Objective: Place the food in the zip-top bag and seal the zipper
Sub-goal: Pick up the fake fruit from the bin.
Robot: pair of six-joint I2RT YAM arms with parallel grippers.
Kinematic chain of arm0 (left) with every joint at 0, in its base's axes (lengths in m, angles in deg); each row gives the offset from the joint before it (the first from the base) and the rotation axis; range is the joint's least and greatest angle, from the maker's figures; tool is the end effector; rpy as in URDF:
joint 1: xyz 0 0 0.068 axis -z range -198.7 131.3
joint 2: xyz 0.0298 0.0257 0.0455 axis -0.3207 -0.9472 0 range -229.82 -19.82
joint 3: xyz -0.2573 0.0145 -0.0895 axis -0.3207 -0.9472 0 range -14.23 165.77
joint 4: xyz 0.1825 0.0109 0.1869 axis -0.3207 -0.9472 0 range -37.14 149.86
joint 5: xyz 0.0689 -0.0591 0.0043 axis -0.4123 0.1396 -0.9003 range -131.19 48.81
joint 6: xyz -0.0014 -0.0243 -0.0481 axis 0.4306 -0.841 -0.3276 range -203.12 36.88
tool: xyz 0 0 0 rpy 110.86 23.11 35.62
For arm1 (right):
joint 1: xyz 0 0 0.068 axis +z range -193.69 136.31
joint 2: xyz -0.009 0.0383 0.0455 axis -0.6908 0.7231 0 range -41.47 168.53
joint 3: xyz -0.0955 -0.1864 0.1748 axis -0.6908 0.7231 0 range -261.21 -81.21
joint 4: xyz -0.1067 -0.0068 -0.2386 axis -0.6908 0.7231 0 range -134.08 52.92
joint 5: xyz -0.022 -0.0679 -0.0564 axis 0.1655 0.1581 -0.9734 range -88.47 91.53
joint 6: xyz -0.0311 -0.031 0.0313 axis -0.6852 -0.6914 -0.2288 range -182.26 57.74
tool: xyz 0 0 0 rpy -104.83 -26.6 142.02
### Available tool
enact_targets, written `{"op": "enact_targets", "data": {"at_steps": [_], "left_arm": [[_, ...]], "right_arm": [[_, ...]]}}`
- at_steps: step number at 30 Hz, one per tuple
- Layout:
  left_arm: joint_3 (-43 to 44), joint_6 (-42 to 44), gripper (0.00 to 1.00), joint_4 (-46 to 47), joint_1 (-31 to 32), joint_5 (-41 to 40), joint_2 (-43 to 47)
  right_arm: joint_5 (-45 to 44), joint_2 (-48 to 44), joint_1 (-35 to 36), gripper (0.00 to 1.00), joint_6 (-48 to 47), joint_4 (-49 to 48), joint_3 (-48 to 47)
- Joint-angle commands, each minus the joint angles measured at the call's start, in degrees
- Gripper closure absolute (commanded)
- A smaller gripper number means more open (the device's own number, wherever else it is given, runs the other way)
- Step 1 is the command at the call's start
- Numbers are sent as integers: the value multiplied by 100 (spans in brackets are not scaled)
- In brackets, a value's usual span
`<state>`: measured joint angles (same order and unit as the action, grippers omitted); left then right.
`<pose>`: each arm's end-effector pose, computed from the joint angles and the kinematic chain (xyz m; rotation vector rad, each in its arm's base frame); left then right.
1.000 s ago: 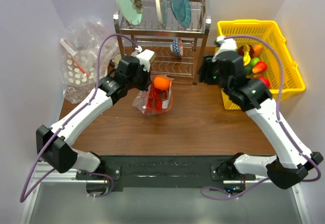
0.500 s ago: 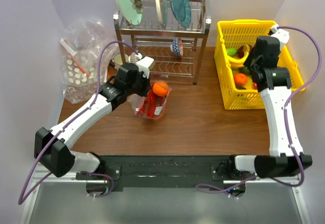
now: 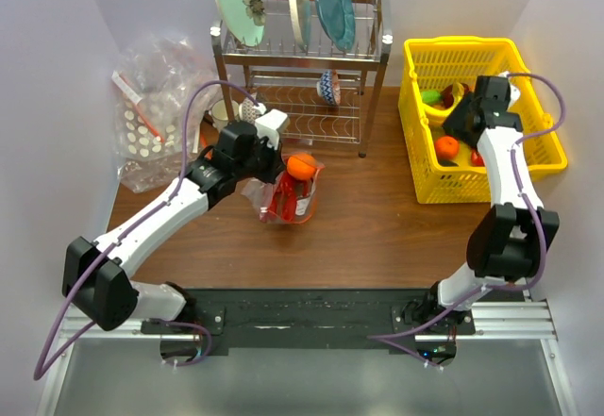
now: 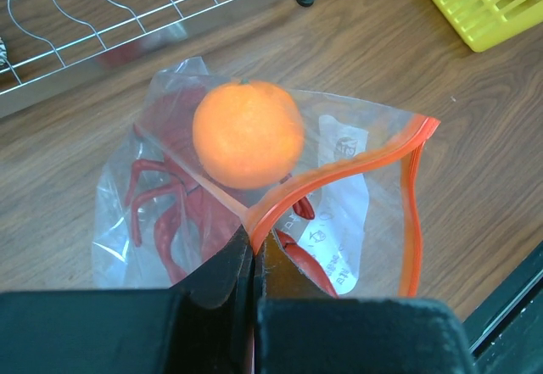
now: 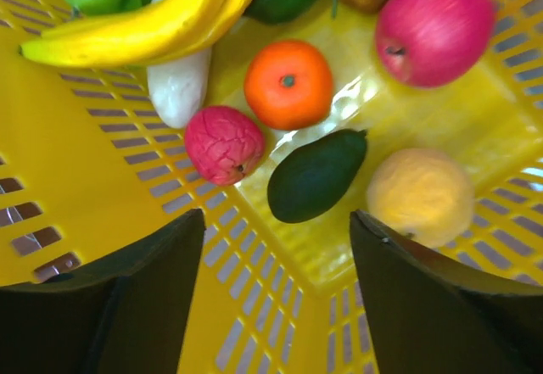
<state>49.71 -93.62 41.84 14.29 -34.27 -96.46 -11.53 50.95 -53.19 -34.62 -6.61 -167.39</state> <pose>0.2536 -0.1697 0.3193 0.4930 2.0998 -0.5754 0.3535 -0.0673 0.3351 0.8422 2.1528 -0.1053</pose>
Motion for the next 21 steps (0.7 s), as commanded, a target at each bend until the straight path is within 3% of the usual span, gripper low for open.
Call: {"op": "enact_targets", "data": {"at_steps": [1,4,9,21], "left_arm": [[31,-31,100,440,-39,-24,255],[22,-31,100,431,-47,-41,255],[13,-22,100,449,-47,-77,220],[22,4,100,431,-65,-129,176]], "right_arm": [[515,179,-8,23,251,-635,241],[620,469,-17,21,260,-750,241],[559,698,-105,8,672,-811,495],[620,1524,-307,15,1718,-1040,927]]}}
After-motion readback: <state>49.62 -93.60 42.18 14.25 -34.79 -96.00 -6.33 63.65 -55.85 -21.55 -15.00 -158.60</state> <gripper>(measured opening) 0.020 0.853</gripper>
